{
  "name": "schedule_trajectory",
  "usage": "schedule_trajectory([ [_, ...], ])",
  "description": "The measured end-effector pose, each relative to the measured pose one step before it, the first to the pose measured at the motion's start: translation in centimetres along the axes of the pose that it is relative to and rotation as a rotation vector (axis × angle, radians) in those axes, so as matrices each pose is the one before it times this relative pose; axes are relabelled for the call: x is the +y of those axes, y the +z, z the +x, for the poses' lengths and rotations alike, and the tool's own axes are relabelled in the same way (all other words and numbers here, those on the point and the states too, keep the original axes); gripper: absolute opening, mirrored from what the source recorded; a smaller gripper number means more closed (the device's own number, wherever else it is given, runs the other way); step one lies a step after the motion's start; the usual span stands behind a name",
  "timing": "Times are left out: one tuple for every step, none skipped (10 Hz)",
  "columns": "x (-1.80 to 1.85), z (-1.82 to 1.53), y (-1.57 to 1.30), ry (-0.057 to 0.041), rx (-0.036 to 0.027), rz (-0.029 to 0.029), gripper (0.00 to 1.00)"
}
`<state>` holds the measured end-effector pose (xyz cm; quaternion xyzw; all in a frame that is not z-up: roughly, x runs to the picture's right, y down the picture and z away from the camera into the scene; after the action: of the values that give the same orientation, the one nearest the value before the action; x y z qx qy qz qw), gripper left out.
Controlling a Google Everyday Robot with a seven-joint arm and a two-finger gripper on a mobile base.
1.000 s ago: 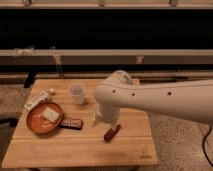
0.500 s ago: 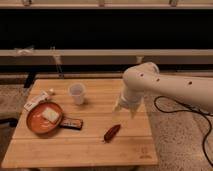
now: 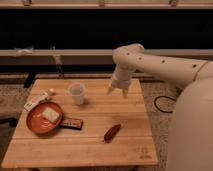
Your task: Move the arm in a circular motion
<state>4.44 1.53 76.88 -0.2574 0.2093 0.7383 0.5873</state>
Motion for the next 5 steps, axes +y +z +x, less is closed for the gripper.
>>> schedule_trajectory([
  [2.319, -1.003, 0.060, -0.02699, -0.00609, 0.01304, 0.65],
  [3.104, -1.134, -0.046, -0.03999, -0.01100, 0.01424, 0.65],
  [1.578, -0.655, -0.001, -0.02332, -0.00727, 0.00990, 0.65],
  [2.813, -0.785, -0.081, -0.04156, -0.00854, 0.01250, 0.65],
  [2.526, -0.654, -0.080, -0.04332, -0.00870, 0.01255, 0.65],
])
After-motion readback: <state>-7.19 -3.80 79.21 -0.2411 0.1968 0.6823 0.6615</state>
